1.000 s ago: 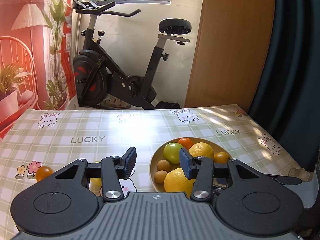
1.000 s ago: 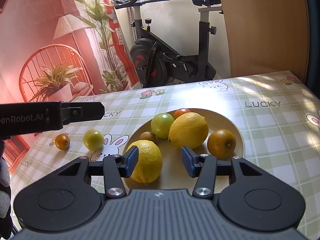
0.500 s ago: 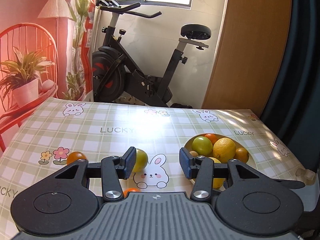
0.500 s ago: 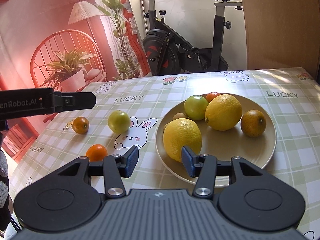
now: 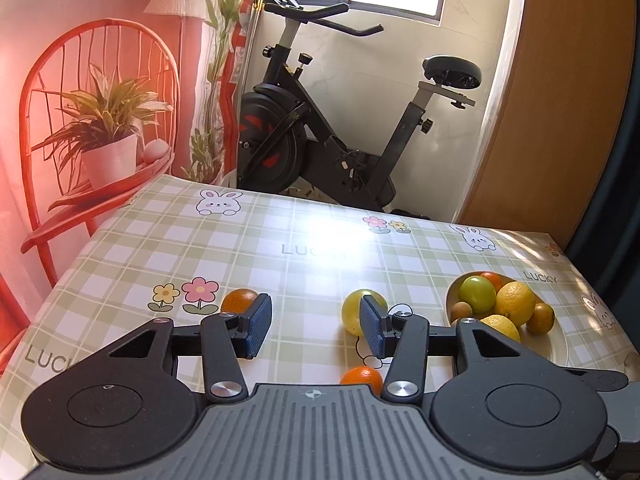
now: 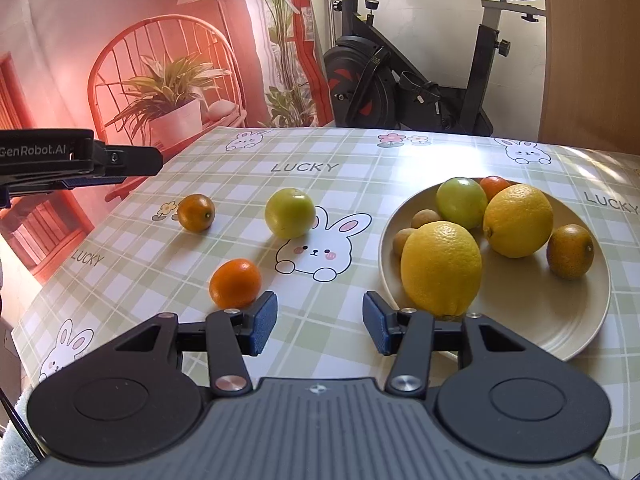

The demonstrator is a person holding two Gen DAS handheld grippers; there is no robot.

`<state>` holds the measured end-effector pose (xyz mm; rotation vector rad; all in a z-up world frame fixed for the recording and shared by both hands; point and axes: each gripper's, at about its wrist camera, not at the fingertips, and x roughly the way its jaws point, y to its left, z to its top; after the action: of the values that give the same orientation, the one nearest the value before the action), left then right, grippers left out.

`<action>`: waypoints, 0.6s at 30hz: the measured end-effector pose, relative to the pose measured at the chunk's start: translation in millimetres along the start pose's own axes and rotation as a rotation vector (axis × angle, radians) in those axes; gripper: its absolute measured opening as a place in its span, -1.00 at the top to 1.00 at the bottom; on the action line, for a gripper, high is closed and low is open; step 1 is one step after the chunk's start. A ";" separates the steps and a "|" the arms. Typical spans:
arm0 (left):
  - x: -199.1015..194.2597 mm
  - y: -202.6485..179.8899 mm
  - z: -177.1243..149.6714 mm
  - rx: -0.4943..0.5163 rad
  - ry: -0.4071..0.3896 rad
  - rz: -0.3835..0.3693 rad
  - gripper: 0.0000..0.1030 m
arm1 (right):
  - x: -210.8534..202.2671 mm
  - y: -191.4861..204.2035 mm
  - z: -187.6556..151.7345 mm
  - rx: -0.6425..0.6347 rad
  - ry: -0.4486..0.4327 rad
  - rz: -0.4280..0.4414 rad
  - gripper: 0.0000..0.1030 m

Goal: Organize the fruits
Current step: 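Close the left tool around the bright small orange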

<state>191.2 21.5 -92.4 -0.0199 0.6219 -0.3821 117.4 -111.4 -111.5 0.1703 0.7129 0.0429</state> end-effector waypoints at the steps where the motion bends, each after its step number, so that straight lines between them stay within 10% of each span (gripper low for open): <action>1: 1.0 1.8 -2.3 -0.005 0.008 -0.003 0.01 | 2.5 3.4 -0.3 -0.014 0.005 0.005 0.01; 18: 33.5 20.8 -23.2 -0.072 0.163 -0.131 0.00 | 63.4 51.0 4.5 -0.188 0.059 0.098 -0.15</action>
<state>210.0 31.2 -132.9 -0.0995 0.7980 -0.4911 169.3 -55.6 -140.5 0.0236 0.7551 0.2083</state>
